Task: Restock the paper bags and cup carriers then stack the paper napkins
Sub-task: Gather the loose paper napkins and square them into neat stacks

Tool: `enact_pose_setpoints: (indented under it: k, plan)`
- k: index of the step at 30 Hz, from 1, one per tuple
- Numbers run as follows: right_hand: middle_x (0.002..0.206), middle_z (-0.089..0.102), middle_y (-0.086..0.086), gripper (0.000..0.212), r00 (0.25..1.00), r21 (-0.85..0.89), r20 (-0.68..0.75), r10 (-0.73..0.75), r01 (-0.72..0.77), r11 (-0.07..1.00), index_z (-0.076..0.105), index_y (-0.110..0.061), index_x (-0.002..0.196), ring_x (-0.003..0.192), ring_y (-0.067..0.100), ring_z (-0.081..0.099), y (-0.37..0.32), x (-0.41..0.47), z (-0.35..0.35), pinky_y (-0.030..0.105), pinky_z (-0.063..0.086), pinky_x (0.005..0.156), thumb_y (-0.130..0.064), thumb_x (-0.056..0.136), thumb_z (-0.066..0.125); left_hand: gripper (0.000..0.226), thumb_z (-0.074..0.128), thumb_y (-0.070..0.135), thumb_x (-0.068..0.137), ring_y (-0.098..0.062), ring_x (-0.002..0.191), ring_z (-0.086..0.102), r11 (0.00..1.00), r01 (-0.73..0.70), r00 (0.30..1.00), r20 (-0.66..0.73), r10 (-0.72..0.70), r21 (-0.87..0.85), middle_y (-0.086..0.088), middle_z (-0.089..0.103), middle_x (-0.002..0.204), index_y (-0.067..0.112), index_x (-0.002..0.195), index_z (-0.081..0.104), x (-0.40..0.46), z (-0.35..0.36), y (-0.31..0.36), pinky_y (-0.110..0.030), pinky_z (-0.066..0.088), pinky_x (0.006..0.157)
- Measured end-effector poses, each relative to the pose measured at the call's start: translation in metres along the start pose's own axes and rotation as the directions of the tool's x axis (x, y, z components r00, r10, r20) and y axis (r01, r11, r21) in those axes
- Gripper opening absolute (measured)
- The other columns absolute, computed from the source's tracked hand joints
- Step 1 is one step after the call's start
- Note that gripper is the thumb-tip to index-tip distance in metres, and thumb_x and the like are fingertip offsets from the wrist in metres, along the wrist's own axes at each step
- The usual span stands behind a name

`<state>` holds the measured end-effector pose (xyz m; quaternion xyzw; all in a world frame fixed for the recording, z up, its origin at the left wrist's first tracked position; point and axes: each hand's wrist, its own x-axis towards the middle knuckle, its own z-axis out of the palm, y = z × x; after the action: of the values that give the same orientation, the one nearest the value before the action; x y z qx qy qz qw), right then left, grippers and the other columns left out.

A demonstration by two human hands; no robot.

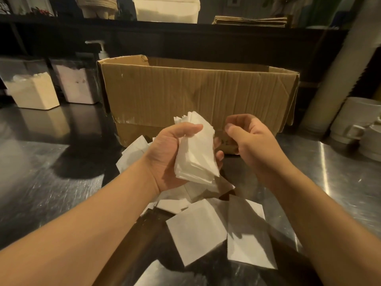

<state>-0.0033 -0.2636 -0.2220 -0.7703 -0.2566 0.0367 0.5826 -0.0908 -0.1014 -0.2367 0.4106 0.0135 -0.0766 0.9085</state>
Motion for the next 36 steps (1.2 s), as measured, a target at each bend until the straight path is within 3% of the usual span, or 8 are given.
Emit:
enact_pose_setpoints:
  k: [3,8,11,14,20,25,32,36]
  plan:
    - [0.116,0.064,-0.006,0.021,0.992,-0.233,0.051,0.116,-0.101,0.967,0.059,-0.027,0.124,0.099,0.011,0.059,0.005,0.007,-0.006,0.023,0.047,0.077,-0.026,0.103,0.057,0.062,0.062,0.025,0.079,-0.026,0.08,0.062,0.998,-0.035,0.999,-0.007,0.035,-0.057,-0.015,0.064,0.106,0.013,0.138,0.052,-0.001,0.001,0.004,-0.043,0.053,0.082]
    - [0.107,0.069,-0.001,0.026,0.921,-0.698,0.207,0.329,-0.096,0.71,0.073,-0.024,0.109,0.085,0.015,0.059,0.016,0.013,0.008,0.03,0.049,0.079,-0.043,0.1,0.058,0.054,0.052,0.025,0.078,-0.025,0.076,0.056,0.998,-0.056,0.998,-0.016,0.055,-0.016,-0.013,0.063,0.101,0.011,0.13,0.055,-0.002,-0.001,0.007,-0.039,0.048,0.078]
    - [0.099,0.07,0.001,0.042,0.927,-0.737,0.187,0.325,-0.086,0.67,0.071,-0.024,0.093,0.084,0.018,0.059,0.025,0.013,0.02,0.033,0.05,0.08,-0.062,0.093,0.053,0.057,0.052,0.025,0.076,-0.025,0.075,0.055,0.997,-0.072,0.997,0.008,0.072,-0.012,-0.012,0.061,0.101,0.011,0.131,0.053,-0.002,-0.003,0.01,-0.04,0.046,0.078]
    - [0.11,0.064,-0.003,0.068,0.952,-0.749,0.173,0.255,-0.041,0.662,0.061,-0.03,0.103,0.101,0.025,0.058,0.03,0.008,0.027,0.045,0.05,0.095,-0.086,0.069,0.041,0.051,0.048,0.027,0.077,-0.023,0.075,0.055,0.996,-0.084,0.996,0.014,0.084,0.011,-0.011,0.062,0.097,0.012,0.125,0.056,-0.004,-0.002,0.011,-0.038,0.047,0.076]
    - [0.112,0.047,-0.017,0.046,0.921,-0.621,0.369,0.128,0.143,0.771,0.048,-0.047,0.107,0.115,0.016,0.044,0.015,-0.004,0.021,0.038,0.037,0.103,-0.073,0.075,0.069,0.06,0.046,0.028,0.074,-0.022,0.075,0.053,0.993,-0.105,0.986,0.122,0.111,-0.054,-0.009,0.061,0.099,0.012,0.131,0.05,-0.007,-0.004,0.016,-0.034,0.051,0.074]
    - [0.135,0.041,-0.007,0.1,0.903,-0.749,0.392,0.177,0.201,0.631,0.034,-0.037,0.147,0.13,0.022,0.031,0.007,-0.019,0.049,0.045,0.024,0.109,-0.078,0.065,0.074,0.06,0.045,0.029,0.076,-0.023,0.079,0.052,0.988,-0.129,0.971,0.191,0.144,-0.087,-0.009,0.06,0.101,0.011,0.133,0.046,-0.007,-0.006,0.02,-0.034,0.055,0.074]
    - [0.13,0.053,-0.008,0.049,0.933,-0.73,0.323,0.161,0.137,0.669,0.046,-0.031,0.134,0.129,0.022,0.043,0.003,-0.015,0.044,0.043,0.024,0.111,-0.029,0.088,0.063,0.056,0.043,0.03,0.075,-0.022,0.079,0.05,0.985,-0.135,0.975,0.164,0.151,-0.103,-0.009,0.059,0.1,0.012,0.129,0.047,-0.006,-0.006,0.019,-0.033,0.055,0.073]
    - [0.109,0.059,-0.007,0.031,0.956,-0.707,0.257,0.141,0.087,0.701,0.053,-0.035,0.128,0.104,0.02,0.053,0.008,-0.011,0.04,0.044,0.038,0.109,-0.026,0.099,0.051,0.054,0.045,0.031,0.075,-0.022,0.077,0.053,0.985,-0.135,0.98,0.133,0.148,-0.107,-0.009,0.061,0.098,0.012,0.125,0.052,-0.006,-0.006,0.018,-0.033,0.056,0.072]
